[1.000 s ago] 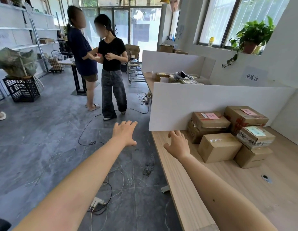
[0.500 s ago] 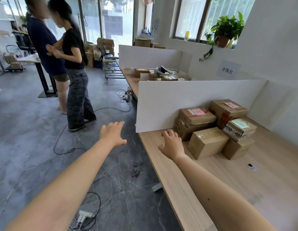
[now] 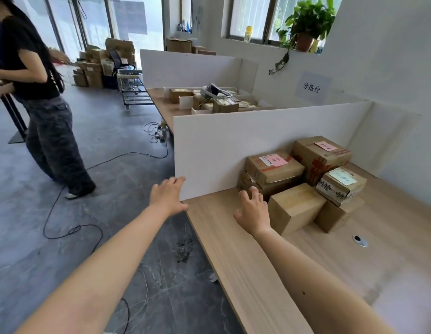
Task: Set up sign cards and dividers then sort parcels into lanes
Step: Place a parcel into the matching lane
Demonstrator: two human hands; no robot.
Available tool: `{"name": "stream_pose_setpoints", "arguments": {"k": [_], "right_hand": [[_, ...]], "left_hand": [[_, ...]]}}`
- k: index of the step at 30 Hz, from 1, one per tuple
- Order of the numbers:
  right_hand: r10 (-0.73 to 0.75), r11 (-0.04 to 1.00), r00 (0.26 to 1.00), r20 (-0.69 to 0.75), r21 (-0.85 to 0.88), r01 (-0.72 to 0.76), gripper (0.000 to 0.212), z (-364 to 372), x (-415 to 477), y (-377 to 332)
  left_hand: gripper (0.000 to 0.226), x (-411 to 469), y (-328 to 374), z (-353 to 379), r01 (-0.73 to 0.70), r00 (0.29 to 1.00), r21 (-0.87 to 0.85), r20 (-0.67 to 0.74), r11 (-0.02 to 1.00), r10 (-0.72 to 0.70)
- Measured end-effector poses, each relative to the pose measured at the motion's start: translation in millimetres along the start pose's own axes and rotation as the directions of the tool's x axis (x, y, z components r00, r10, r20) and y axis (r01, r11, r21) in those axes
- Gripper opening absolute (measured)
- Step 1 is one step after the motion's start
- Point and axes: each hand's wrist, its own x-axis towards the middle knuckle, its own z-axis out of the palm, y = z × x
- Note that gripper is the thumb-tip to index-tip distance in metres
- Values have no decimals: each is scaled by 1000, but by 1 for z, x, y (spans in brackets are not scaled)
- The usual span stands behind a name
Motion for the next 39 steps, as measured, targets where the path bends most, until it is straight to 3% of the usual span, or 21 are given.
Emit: {"name": "stream_pose_setpoints", "arguments": {"k": [17,30,33,39], "right_hand": [[242,970,970,-38,-6,-242,57,15,126,94],[430,892,901,-59,181,-414,51,18,141,126],[491,832,870,-38,317,-455,53,21,151,127],[652,562,752,96,605,-564,57,28,170,128]], "left_hand": [[80,181,93,48,-273,957,-50,84,961,277],[87,237,159,75,-340,913,-220,157,914,378],[80,254,169,80,-321,905,-292,187,901,383],[51,284,188,90,-291,911,-380,170,878,376]]}}
